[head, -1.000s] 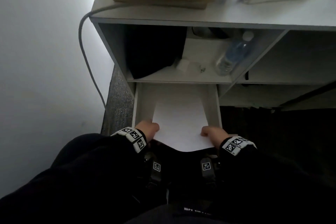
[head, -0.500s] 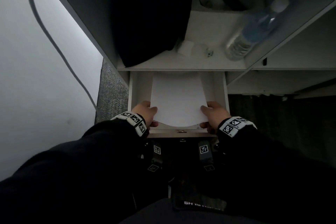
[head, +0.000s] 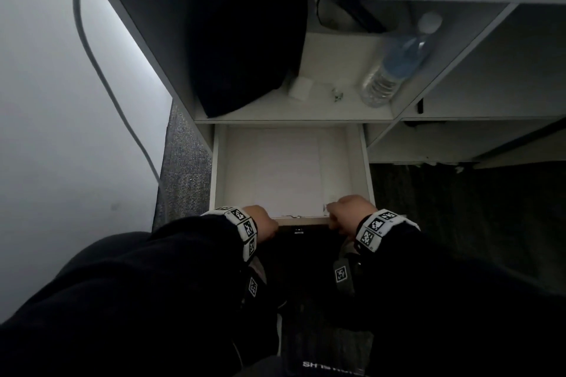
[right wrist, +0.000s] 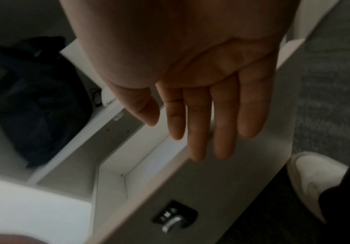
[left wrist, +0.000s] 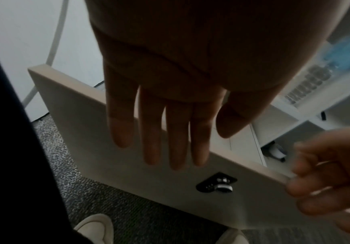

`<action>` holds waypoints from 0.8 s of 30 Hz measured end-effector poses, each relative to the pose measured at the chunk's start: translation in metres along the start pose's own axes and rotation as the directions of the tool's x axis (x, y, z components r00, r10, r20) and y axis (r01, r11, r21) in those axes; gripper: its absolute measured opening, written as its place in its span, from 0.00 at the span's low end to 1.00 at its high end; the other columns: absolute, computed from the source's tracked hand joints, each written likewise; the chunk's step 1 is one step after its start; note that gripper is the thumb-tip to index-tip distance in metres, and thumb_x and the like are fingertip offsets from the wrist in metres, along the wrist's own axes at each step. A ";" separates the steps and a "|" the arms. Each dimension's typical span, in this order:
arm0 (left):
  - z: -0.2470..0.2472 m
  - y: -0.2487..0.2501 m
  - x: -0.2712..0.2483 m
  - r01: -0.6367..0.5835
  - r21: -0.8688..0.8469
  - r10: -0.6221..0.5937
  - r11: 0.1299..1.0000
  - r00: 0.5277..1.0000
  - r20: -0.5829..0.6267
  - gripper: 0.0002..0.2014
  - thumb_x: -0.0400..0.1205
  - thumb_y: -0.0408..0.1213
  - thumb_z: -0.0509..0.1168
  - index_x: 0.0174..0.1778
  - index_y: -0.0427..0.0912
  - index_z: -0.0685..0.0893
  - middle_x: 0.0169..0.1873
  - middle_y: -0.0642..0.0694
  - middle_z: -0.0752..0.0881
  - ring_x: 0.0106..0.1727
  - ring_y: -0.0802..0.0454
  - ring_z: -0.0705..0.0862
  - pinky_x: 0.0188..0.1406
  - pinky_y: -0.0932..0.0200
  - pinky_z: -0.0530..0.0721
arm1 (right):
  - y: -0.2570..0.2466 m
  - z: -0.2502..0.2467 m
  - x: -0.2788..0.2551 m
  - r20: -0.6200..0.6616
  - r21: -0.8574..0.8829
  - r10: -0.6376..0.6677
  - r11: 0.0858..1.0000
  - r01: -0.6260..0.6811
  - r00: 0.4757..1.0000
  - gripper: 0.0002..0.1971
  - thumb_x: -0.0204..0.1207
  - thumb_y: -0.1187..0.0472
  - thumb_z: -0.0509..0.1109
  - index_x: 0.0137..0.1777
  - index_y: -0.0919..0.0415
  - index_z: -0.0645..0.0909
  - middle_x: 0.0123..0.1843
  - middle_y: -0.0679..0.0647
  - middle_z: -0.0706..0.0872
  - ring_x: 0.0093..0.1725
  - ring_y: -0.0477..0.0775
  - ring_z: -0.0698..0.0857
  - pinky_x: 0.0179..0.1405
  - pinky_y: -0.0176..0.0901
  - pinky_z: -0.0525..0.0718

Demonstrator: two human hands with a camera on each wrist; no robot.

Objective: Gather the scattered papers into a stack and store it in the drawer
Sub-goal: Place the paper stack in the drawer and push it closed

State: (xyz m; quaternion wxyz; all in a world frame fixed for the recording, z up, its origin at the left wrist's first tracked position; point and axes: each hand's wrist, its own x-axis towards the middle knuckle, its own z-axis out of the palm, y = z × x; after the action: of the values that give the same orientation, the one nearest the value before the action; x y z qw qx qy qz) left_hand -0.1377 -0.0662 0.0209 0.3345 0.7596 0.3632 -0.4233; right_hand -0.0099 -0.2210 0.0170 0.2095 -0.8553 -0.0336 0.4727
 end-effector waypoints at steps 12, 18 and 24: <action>-0.005 0.006 0.024 0.024 0.004 -0.023 1.000 0.986 -0.164 0.17 0.84 0.43 0.57 0.29 0.41 0.74 0.30 0.45 0.76 0.42 0.44 0.79 0.41 0.58 0.75 | 0.001 -0.008 0.011 -0.071 -0.221 -0.191 0.960 0.171 0.979 0.15 0.77 0.48 0.61 0.42 0.55 0.85 0.45 0.54 0.89 0.45 0.56 0.85 0.37 0.43 0.74; -0.018 0.009 0.031 -0.150 -0.010 0.135 0.989 0.910 -0.391 0.21 0.80 0.42 0.58 0.68 0.43 0.80 0.66 0.37 0.83 0.66 0.36 0.80 0.64 0.52 0.77 | -0.015 -0.005 0.020 -0.082 -0.041 -0.329 0.944 0.327 0.941 0.07 0.76 0.52 0.69 0.50 0.49 0.87 0.56 0.48 0.86 0.65 0.58 0.83 0.64 0.45 0.78; -0.038 0.015 0.034 -0.242 -0.085 0.160 0.967 0.828 -0.538 0.29 0.80 0.41 0.60 0.80 0.51 0.68 0.85 0.44 0.55 0.83 0.37 0.55 0.81 0.48 0.55 | -0.026 -0.013 0.032 -0.109 0.094 -0.395 0.909 0.405 0.912 0.11 0.78 0.59 0.71 0.58 0.53 0.88 0.88 0.61 0.57 0.88 0.54 0.54 0.78 0.35 0.54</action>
State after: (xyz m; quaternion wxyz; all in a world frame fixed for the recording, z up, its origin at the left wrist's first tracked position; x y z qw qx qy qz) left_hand -0.0972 -0.0334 0.0094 0.3208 0.8532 0.3892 -0.1331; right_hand 0.0219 -0.1935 0.0082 0.3521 -0.8365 -0.1719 0.3830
